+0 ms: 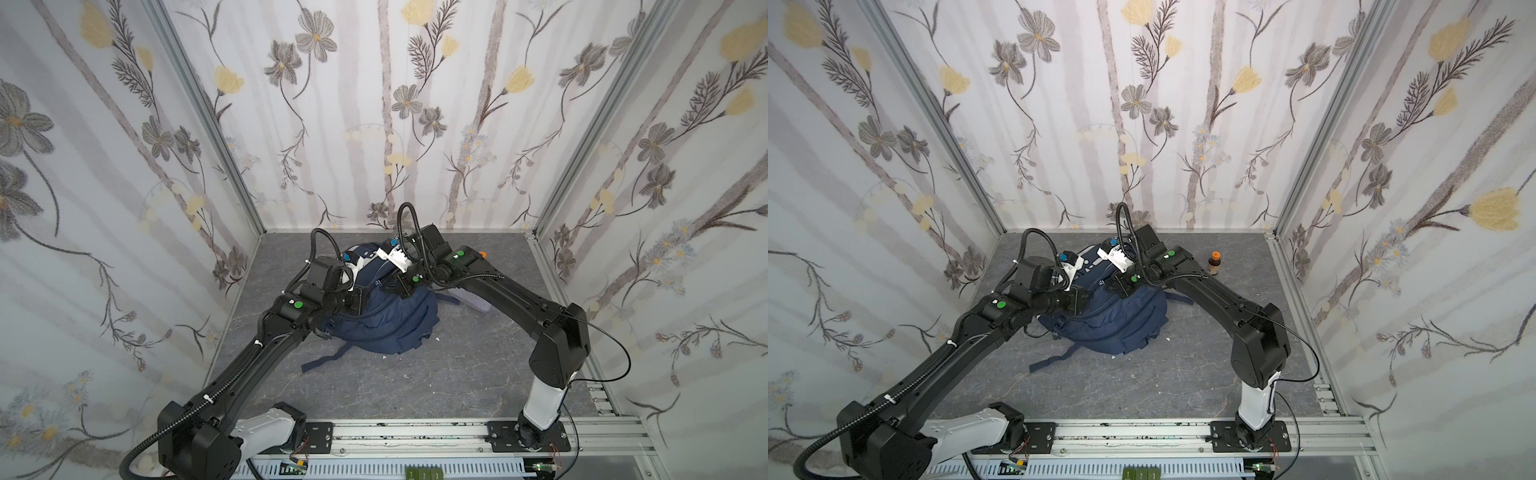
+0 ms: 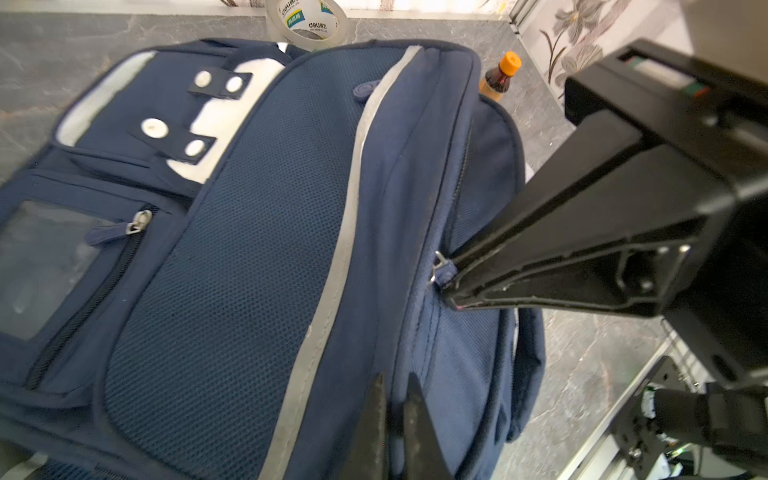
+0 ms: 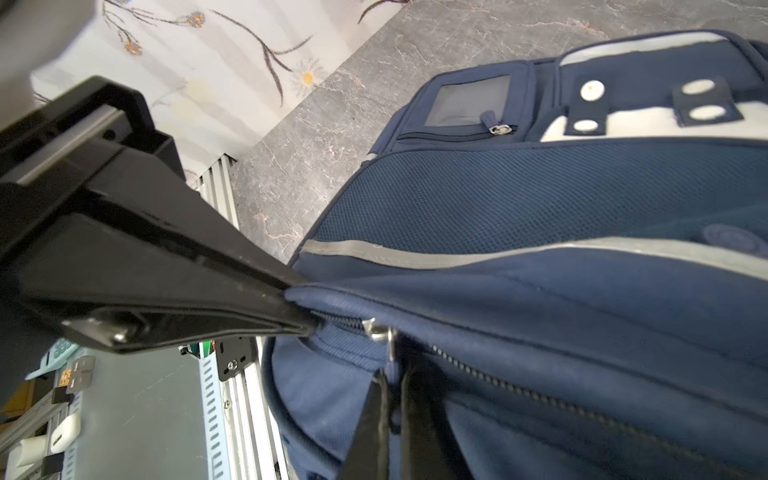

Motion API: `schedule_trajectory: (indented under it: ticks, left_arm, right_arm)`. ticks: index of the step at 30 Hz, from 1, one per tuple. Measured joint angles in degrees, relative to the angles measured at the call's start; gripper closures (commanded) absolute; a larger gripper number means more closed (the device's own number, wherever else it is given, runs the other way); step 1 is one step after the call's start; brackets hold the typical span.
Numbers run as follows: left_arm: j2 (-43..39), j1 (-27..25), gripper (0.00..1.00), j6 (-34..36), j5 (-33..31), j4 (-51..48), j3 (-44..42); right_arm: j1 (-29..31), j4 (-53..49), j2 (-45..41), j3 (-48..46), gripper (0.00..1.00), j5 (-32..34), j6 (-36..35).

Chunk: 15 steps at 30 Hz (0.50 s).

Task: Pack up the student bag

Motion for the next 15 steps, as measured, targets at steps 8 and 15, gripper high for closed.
schedule_trajectory:
  ticks: [8, 15]
  left_arm:
    - [0.96, -0.81, 0.28, 4.11, 1.11, 5.22, 0.98]
    - [-12.50, 1.03, 0.33, 29.70, -2.36, 9.73, -15.93]
  right_arm:
    - [-1.51, -2.71, -0.42, -2.38, 1.00, 5.38, -1.53]
    - [-3.19, -2.73, -0.66, -3.21, 1.00, 6.19, -3.34]
